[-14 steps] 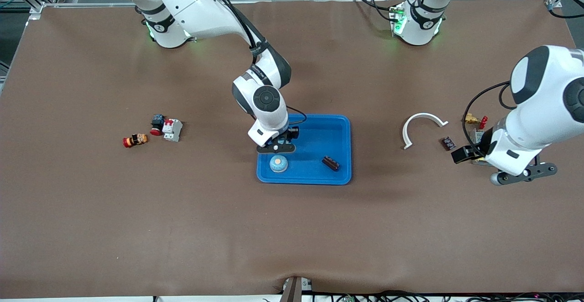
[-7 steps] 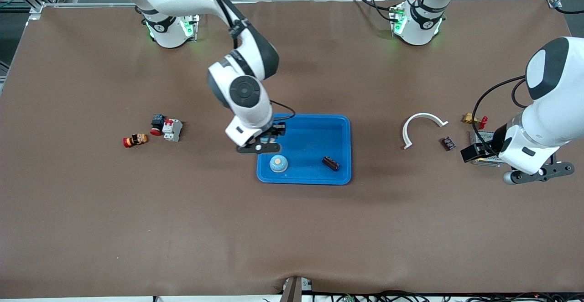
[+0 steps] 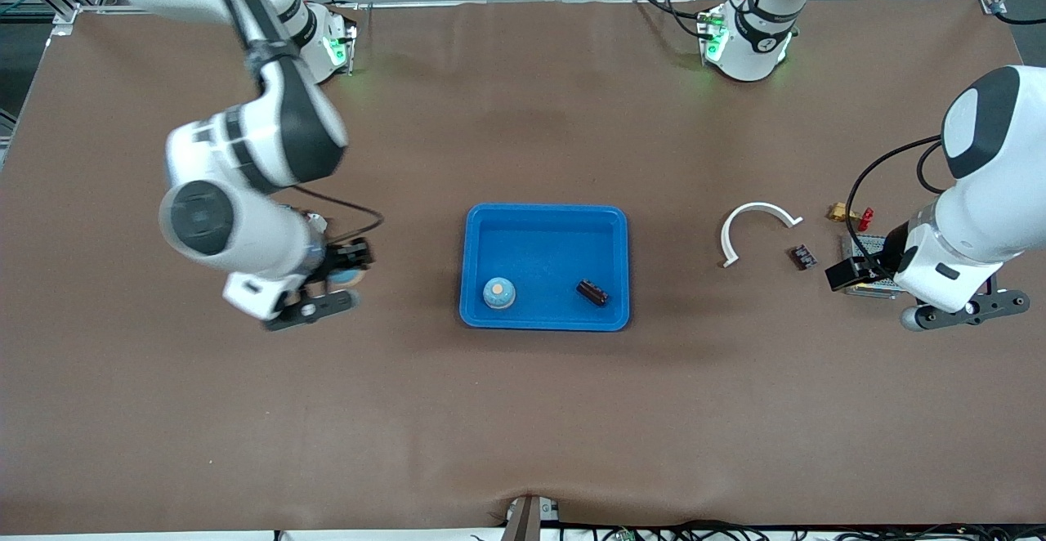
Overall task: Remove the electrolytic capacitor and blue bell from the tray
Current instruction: 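Lift the blue bell with the right gripper while the left gripper withdraws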
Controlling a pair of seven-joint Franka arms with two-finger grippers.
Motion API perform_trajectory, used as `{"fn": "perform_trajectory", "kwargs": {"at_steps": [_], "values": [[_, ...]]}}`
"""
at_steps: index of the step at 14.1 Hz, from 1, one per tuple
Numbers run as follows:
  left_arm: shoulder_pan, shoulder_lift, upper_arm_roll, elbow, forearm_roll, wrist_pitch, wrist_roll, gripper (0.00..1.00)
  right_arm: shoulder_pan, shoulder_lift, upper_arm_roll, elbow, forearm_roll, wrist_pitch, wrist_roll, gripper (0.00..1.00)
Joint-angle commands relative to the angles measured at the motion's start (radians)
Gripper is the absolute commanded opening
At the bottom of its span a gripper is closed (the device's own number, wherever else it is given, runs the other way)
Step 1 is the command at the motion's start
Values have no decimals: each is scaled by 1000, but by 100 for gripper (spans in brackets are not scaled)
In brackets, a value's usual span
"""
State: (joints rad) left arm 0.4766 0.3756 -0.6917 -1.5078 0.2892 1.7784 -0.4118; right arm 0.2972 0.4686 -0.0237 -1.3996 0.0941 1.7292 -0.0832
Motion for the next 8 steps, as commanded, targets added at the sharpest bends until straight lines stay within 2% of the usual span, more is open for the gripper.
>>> {"fn": "perform_trajectory", "kwargs": {"at_steps": [1,5,8], "values": [[4,-1,-6,30,-16,-25,21,100,-123,10,21,16,0,-19,-252,54],[4,-1,-8,44,-15,-54,22,100,-245,42,18,14,-11,-8,-530,54],[2,-3,-8,46,-13,-68,21,100,-300,93,18,14,-59,33,-648,54]]}}
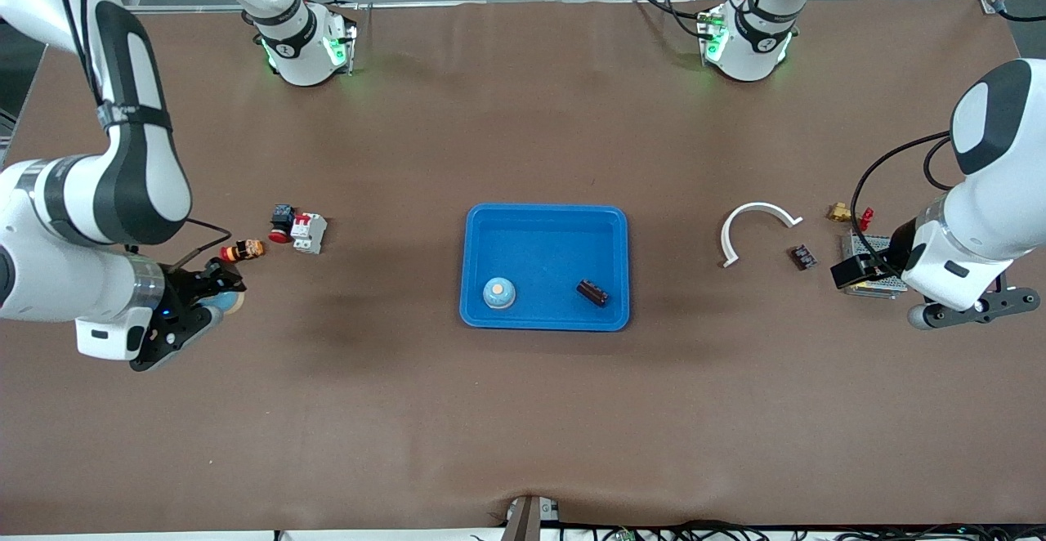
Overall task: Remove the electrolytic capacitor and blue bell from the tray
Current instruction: 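Carry the bell toward the breaker while the left gripper returns to rest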
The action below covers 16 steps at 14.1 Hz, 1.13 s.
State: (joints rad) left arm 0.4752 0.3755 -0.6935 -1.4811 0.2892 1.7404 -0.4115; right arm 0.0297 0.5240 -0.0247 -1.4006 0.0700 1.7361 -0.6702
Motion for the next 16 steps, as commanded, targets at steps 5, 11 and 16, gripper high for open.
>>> {"fn": "perform_trajectory", "kwargs": {"at_steps": [5,11,16], "values": [[3,-4,-9,22,-13,-32,20,100,-77,135,20,2,-76,207,-166,54],[-1,-47,2,97,-45,-107,30,100,-77,178,20,-100,-76,408,-186,54],[-208,-165,249,84,-120,-176,101,100,-90,224,20,-101,-76,474,-256,54]]}}
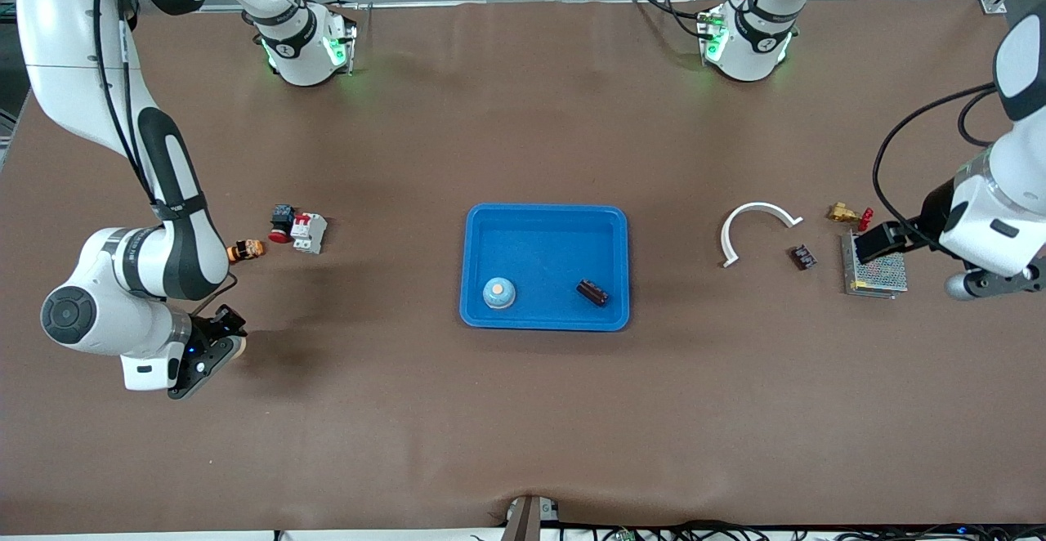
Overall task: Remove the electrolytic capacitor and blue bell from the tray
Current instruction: 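Carry the bell toward the breaker while the left gripper returns to rest, then lower the bell onto the table with the right gripper and release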
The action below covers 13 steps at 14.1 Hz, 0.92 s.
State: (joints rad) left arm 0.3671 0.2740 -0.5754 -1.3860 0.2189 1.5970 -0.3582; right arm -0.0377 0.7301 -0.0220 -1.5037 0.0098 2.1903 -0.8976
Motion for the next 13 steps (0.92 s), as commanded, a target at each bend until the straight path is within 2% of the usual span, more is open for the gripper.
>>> {"fn": "perform_trajectory", "kwargs": {"at_steps": [1,4,6,8,13], "values": [[-156,-93,203,-24,-77,-34,83,100,-27,23,17,2,-16,26,-30,54],[-313,-183,412,-93,-154,-35,171,100,-30,37,17,2,-16,48,-43,54],[-382,-254,507,-163,-191,-34,209,100,-33,49,17,2,-16,65,-44,54],[-401,-306,542,-215,-202,-34,235,100,-33,58,17,2,-14,88,-53,54],[-393,-319,548,-206,-210,-71,264,100,-36,72,17,0,-14,114,-57,54]]}}
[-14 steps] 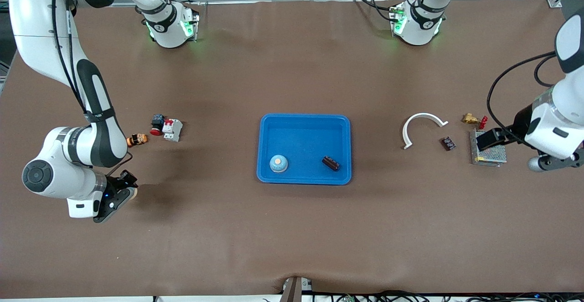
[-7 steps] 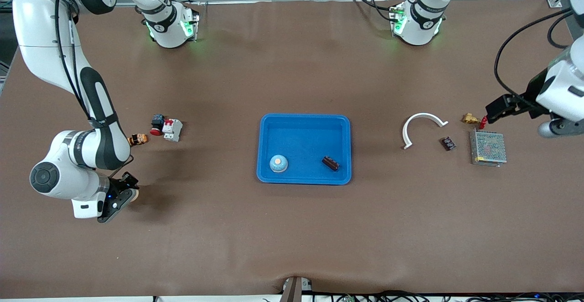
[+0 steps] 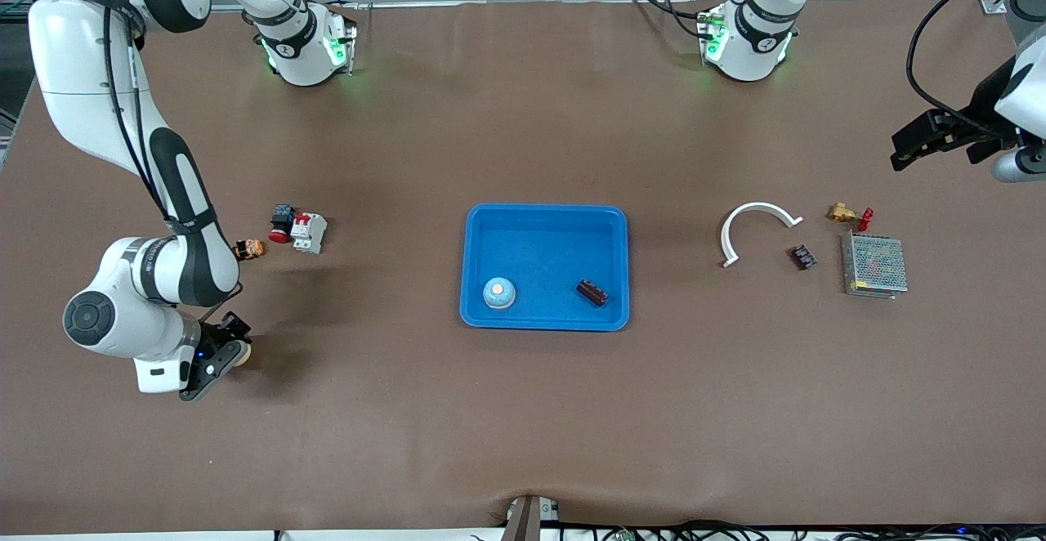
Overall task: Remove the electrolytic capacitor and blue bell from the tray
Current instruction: 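Lower the bell onto the table with the right gripper and release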
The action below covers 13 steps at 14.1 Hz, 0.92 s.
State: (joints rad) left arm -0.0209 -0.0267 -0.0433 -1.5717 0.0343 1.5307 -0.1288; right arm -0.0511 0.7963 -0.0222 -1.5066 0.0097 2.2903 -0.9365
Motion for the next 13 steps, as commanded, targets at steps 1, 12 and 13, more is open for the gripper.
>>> {"fn": "perform_trajectory", "kwargs": {"at_steps": [1,12,13], "values": [[-4,-16,17,-21,-25,-6,46,100,-23,8,18,3,-14,18,-19,54],[-7,-16,8,-4,-20,-47,46,100,-23,15,18,2,-14,32,-19,54],[-7,-16,8,-4,-19,-64,46,100,-23,15,18,2,-14,32,-19,54]]}}
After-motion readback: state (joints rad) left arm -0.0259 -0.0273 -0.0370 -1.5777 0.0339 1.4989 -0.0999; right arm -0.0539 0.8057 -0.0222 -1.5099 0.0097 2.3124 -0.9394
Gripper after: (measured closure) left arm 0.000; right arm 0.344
